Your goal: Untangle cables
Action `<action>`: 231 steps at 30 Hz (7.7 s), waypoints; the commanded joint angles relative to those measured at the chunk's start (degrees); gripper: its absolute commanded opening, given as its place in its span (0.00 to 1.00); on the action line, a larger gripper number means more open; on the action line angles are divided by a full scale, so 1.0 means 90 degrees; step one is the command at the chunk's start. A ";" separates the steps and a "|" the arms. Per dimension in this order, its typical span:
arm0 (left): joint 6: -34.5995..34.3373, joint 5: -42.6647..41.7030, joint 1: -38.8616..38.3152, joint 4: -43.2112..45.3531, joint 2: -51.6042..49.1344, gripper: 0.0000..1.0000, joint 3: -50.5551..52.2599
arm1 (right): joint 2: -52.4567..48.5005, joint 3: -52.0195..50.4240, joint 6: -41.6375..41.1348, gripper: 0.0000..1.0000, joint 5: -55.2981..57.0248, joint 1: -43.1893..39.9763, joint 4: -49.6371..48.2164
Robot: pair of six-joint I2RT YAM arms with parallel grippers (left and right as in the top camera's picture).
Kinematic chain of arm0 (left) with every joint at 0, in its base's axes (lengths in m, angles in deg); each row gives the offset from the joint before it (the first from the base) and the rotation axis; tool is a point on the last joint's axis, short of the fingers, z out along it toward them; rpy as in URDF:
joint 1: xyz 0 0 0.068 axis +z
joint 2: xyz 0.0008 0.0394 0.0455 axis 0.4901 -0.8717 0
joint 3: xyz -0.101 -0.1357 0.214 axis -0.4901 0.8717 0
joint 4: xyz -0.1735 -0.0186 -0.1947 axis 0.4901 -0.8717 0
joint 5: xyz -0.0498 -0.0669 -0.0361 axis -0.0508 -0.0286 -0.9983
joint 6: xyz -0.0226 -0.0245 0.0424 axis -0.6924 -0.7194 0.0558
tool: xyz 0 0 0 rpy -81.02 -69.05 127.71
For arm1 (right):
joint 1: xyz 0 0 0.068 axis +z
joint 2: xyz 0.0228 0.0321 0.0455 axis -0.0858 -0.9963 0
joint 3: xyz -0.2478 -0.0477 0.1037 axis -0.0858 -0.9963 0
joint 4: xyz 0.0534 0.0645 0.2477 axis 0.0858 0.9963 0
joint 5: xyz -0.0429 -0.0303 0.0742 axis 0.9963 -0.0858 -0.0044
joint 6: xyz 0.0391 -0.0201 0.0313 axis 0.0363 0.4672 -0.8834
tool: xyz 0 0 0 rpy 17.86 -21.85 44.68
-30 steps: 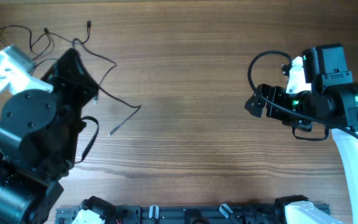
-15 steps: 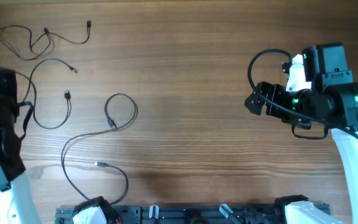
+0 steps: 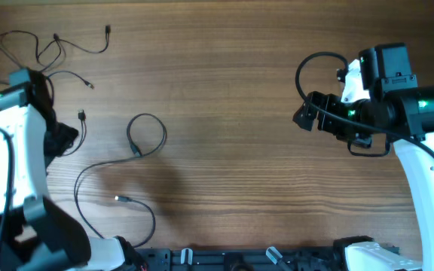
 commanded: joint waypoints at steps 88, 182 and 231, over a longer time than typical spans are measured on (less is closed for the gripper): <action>0.2652 -0.8048 0.0850 0.3087 0.0486 0.04 0.0571 | -0.0561 -0.0039 0.0114 1.00 -0.0053 0.0022 -0.0138; 0.1387 -0.3014 -0.1149 0.1545 0.0908 0.12 -0.0962 | -0.3177 -0.0039 0.1180 0.99 -0.1705 0.3378 -0.3745; 0.0877 -0.4090 -0.1149 0.1124 0.0848 1.00 -0.0942 | -0.6319 0.0010 -0.5367 0.04 0.2314 0.5095 -0.8497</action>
